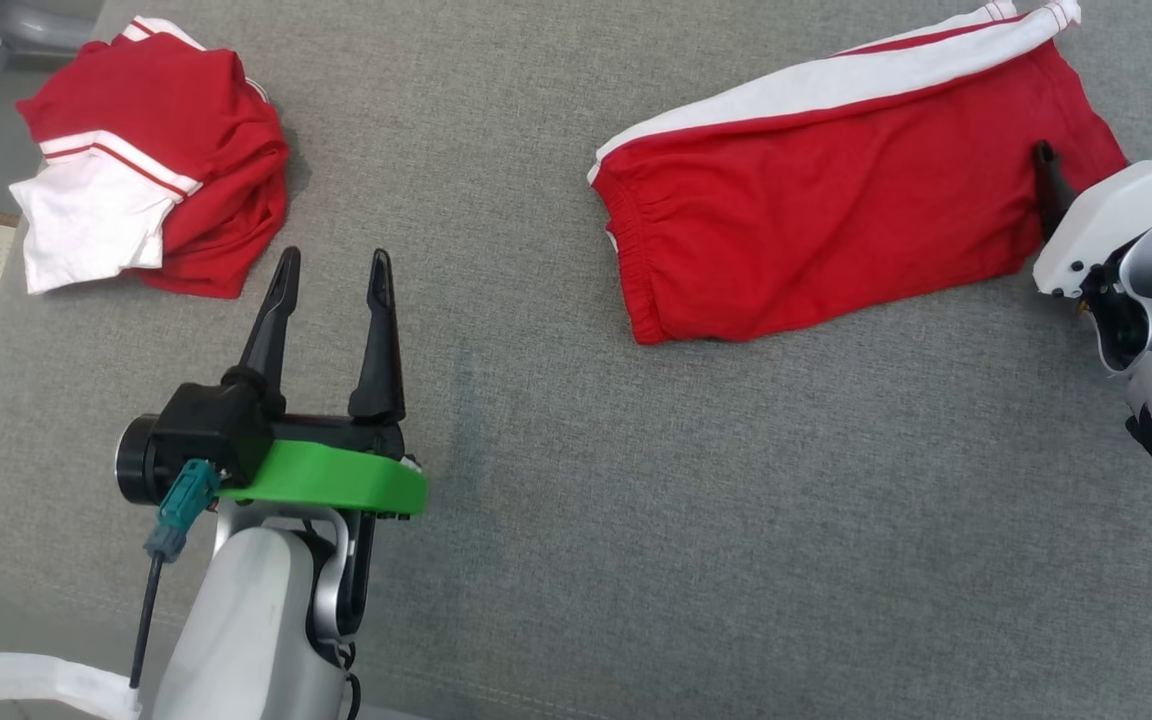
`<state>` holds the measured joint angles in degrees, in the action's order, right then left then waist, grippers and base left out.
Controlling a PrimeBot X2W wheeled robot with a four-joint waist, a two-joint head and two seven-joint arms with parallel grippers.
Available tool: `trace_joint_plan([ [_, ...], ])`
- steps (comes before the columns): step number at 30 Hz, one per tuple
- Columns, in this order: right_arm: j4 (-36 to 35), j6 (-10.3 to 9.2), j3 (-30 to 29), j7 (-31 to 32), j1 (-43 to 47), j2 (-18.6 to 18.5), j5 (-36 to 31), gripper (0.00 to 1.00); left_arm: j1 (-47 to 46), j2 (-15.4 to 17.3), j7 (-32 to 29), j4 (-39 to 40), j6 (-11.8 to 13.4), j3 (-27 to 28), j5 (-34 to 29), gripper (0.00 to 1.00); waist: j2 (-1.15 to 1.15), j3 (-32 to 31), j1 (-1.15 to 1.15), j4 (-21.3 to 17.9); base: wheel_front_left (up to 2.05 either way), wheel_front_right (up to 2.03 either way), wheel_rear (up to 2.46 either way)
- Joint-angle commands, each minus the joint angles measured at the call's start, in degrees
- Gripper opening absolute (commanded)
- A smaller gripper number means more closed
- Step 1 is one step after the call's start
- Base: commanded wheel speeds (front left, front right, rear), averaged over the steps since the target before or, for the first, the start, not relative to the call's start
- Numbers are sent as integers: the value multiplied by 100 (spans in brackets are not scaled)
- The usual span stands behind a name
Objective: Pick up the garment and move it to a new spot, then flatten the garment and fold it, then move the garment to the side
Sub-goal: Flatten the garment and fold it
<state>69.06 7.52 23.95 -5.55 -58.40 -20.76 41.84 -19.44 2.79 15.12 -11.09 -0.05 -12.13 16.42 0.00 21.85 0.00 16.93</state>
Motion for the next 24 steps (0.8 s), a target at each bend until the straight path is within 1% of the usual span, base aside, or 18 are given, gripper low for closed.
trace_joint_plan([
  [1,21,-6,22,64,121,27,47,0,95,22,4,35,-8,39,-92,100,0,-23,0,9,0,0,0],
  [4,1,-6,43,145,174,35,182,0,182,22,4,36,-22,97,-107,100,0,-72,0,-19,0,0,0],
  [12,-273,-9,85,-82,527,-64,547,0,385,23,4,-90,-91,222,-207,100,0,-368,0,-253,0,0,0],
  [24,-1347,-9,260,-328,1898,-364,1410,0,782,24,4,-246,-244,508,-479,100,0,-985,0,-746,0,0,0],
])
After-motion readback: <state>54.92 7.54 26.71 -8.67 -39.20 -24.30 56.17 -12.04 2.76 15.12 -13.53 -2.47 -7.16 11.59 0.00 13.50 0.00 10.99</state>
